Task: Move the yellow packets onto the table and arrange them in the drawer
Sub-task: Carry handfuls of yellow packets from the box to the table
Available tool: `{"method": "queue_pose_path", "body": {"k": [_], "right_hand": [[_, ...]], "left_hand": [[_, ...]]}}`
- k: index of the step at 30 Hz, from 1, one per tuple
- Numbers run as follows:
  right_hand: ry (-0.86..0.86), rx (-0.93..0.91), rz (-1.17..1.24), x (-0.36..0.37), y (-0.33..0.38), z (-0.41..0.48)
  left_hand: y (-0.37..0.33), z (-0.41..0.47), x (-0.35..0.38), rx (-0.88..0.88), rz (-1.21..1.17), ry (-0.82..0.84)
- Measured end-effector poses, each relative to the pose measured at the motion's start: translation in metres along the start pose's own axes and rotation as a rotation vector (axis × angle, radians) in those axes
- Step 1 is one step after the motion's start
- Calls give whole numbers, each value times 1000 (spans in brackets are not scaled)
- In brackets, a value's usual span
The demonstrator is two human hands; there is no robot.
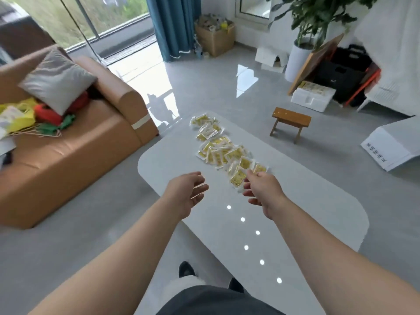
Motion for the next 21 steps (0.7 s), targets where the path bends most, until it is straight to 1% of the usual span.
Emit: {"method": "queue_pose_path", "body": {"k": [5,12,16,21], "right_hand": [[194,-35,-102,63,0,-26],[503,-132,-305,186,-7,-90],[708,-192,-408,265,-23,-168],[946,-247,-534,341,-64,-291]], "left_hand": [[31,-20,-79,15,-188,-89],[93,-66,-200,71,-480,-225],[165,-105,-288,93,-669,-327],[285,-159,-382,78,-931,-436]]}}
Point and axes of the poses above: each hand's wrist, its own z-axis towards the middle knuckle, its own x-axis out of the palm, y = z × x, the point moved 7 cm from there along z, towards the middle knuckle, and after that the axes turned 13 degrees about -x, right-handed, at the moved point
